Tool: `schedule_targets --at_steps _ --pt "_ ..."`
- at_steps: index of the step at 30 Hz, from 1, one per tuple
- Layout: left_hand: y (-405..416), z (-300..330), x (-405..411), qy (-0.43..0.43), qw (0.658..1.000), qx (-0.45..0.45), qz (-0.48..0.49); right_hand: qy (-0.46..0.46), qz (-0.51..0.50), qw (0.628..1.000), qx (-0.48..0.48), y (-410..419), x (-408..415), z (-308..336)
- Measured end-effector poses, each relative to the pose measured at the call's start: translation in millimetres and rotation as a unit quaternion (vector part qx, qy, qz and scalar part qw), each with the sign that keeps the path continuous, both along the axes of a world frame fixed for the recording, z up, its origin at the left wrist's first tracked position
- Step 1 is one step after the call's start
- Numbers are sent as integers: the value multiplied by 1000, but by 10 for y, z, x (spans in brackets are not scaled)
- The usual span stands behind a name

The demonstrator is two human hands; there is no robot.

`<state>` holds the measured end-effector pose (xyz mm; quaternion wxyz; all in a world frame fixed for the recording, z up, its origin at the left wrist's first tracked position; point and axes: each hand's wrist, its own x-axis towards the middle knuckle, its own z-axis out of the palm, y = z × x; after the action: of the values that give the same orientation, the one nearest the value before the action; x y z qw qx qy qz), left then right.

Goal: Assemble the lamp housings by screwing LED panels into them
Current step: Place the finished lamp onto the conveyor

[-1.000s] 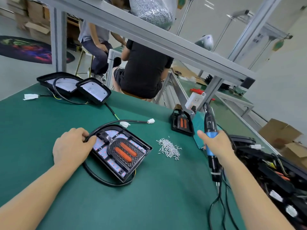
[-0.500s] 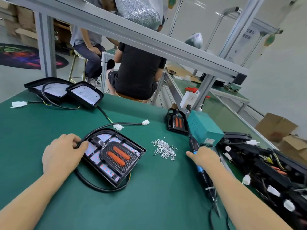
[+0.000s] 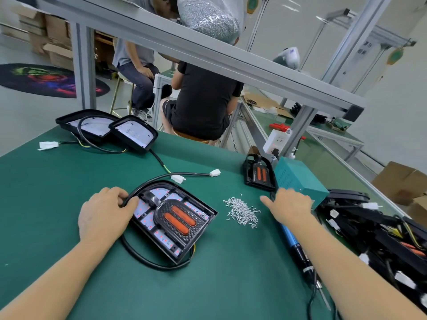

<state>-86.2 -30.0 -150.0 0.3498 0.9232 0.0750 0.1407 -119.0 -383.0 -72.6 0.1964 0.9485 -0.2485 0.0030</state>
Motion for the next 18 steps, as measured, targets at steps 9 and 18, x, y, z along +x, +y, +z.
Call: schedule_targets --at_steps 9,18 --pt "12 -18 3 6 1000 17 -9 -4 315 945 87 1054 718 -20" --pt "-4 -21 8 9 999 33 -1 128 251 953 112 1327 1261 -469"
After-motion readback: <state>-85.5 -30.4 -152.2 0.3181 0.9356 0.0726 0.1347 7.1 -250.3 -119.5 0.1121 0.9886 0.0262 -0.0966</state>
